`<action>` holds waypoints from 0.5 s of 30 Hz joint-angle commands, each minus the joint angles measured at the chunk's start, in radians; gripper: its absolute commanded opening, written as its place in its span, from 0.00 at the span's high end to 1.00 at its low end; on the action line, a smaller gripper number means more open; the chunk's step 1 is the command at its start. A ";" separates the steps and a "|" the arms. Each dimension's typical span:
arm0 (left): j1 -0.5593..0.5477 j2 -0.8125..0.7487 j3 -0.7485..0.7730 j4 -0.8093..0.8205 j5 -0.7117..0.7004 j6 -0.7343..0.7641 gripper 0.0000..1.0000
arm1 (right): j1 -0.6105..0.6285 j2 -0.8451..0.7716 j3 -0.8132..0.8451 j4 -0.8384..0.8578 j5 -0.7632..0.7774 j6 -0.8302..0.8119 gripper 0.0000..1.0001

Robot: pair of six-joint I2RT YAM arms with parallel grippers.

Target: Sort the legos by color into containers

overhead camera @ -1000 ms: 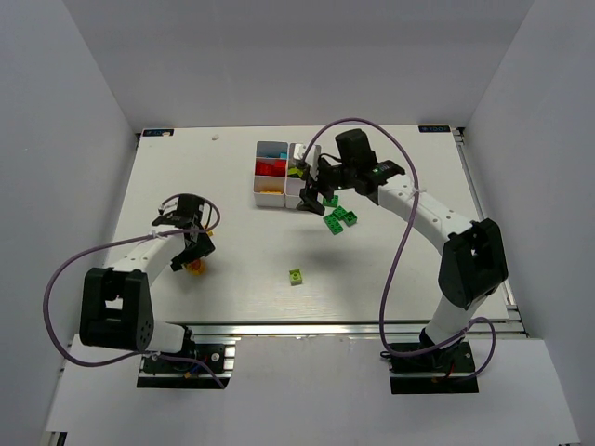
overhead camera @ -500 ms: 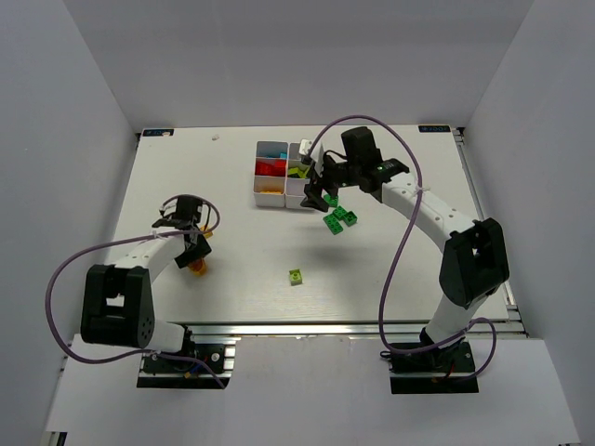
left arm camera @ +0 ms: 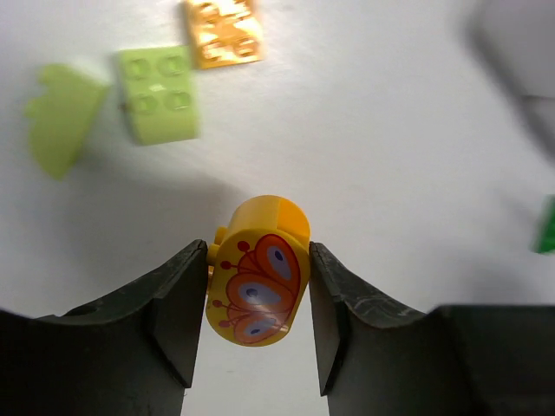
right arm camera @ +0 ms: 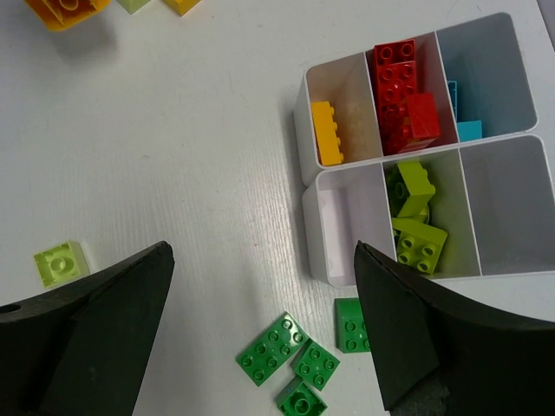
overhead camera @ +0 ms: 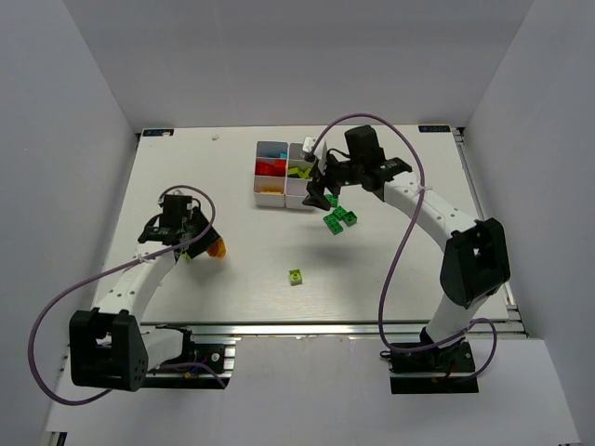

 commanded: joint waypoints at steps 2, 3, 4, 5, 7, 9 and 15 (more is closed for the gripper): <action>0.000 -0.038 0.057 0.201 0.217 -0.123 0.87 | -0.020 -0.060 -0.018 0.049 -0.023 0.018 0.11; 0.000 -0.025 0.059 0.241 0.231 -0.181 0.87 | -0.023 -0.063 -0.021 0.050 -0.023 0.018 0.11; -0.004 -0.012 0.060 0.278 0.242 -0.211 0.87 | -0.026 -0.069 -0.025 0.052 -0.021 0.023 0.12; -0.010 0.003 0.067 0.356 0.251 -0.259 0.88 | -0.032 -0.071 -0.032 0.056 -0.021 0.026 0.12; -0.029 0.060 0.079 0.424 0.258 -0.303 0.88 | -0.038 -0.080 -0.038 0.058 -0.023 0.029 0.12; -0.046 0.109 0.125 0.490 0.252 -0.338 0.88 | -0.044 -0.085 -0.047 0.061 -0.023 0.031 0.12; -0.125 0.271 0.252 0.623 0.199 -0.355 0.90 | -0.063 -0.098 -0.061 0.067 -0.030 0.037 0.11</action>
